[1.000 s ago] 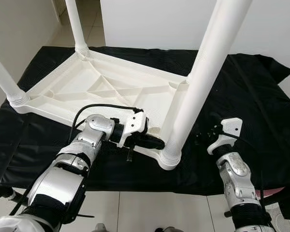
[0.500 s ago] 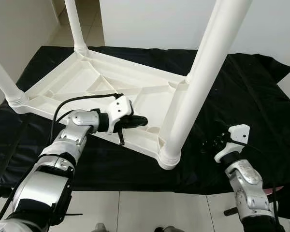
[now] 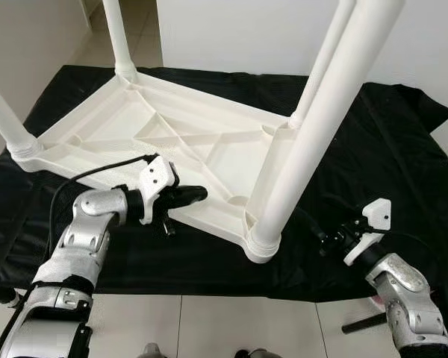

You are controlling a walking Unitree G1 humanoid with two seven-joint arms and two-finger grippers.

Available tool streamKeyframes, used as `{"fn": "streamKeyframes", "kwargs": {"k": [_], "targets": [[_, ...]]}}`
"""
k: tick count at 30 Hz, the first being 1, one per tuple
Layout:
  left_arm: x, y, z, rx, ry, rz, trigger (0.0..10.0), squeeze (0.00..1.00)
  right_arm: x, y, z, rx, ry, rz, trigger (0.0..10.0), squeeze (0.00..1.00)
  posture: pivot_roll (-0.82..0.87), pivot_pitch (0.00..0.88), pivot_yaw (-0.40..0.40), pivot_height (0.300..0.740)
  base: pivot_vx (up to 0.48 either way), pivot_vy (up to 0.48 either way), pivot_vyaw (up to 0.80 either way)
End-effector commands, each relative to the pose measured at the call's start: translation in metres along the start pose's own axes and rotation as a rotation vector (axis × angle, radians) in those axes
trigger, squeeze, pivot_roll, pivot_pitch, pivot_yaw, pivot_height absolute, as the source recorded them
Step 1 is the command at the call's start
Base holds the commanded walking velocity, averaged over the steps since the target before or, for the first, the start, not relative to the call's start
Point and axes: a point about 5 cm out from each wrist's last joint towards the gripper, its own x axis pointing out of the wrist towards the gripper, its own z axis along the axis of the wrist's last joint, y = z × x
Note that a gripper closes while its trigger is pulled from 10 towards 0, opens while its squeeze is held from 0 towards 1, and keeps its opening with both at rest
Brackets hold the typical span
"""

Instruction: Building children table

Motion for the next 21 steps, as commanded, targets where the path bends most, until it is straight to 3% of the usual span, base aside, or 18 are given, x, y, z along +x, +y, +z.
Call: {"fn": "streamKeyframes", "kwargs": {"k": [1, 2, 4, 6, 11, 18, 19, 21], "targets": [[-0.011, 0.014, -0.002, -0.013, 0.023, 0.331, 10.0, 0.0, -0.005, 0.002, 0.001, 0.009, 0.016, 0.05, 10.0, 0.0, -0.03, 0.056, -0.035, 0.74, 0.0, 0.0, 0.0], [-0.018, 0.01, -0.001, -0.013, 0.029, 0.348, 10.0, 0.0, -0.008, 0.005, 0.004, 0.012, 0.034, 0.118, 10.0, 0.0, -0.03, 0.051, -0.039, 0.74, 0.0, 0.0, 0.0], [-0.018, 0.01, -0.001, -0.013, 0.029, 0.348, 10.0, 0.0, -0.008, 0.005, 0.004, 0.012, 0.034, 0.118, 10.0, 0.0, -0.03, 0.051, -0.039, 0.74, 0.0, 0.0, 0.0], [-0.029, -0.003, -0.001, -0.038, 0.039, 0.349, 10.0, 0.0, -0.013, 0.011, 0.008, 0.027, 0.056, 0.248, 10.0, 0.0, -0.03, 0.043, -0.043, 0.74, 0.0, 0.0, 0.0], [-0.037, -0.023, 0.001, -0.071, 0.049, 0.334, 10.0, 0.0, -0.014, 0.017, 0.015, 0.035, 0.071, 0.392, 10.0, 0.0, -0.01, 0.038, -0.052, 0.74, 0.0, 0.0, 0.0], [-0.037, -0.036, 0.007, -0.048, 0.036, 0.316, 10.0, 0.0, -0.009, 0.017, 0.018, 0.021, 0.075, 0.453, 10.0, 0.0, 0.0, 0.036, -0.059, 0.74, 0.0, 0.0, 0.0], [-0.036, -0.039, 0.007, -0.066, 0.031, 0.305, 10.0, 1.0, -0.005, 0.017, 0.018, 0.013, 0.071, 0.455, 10.0, 0.0, 0.01, 0.039, -0.07, 0.74, 0.0, 0.0, 0.0], [-0.035, -0.042, 0.009, -0.076, 0.03, 0.293, 10.0, 1.0, -0.001, 0.017, 0.019, 0.011, 0.066, 0.457, 10.0, 0.0, 0.01, 0.041, -0.075, 0.74, 0.0, 0.0, 0.0]]}}
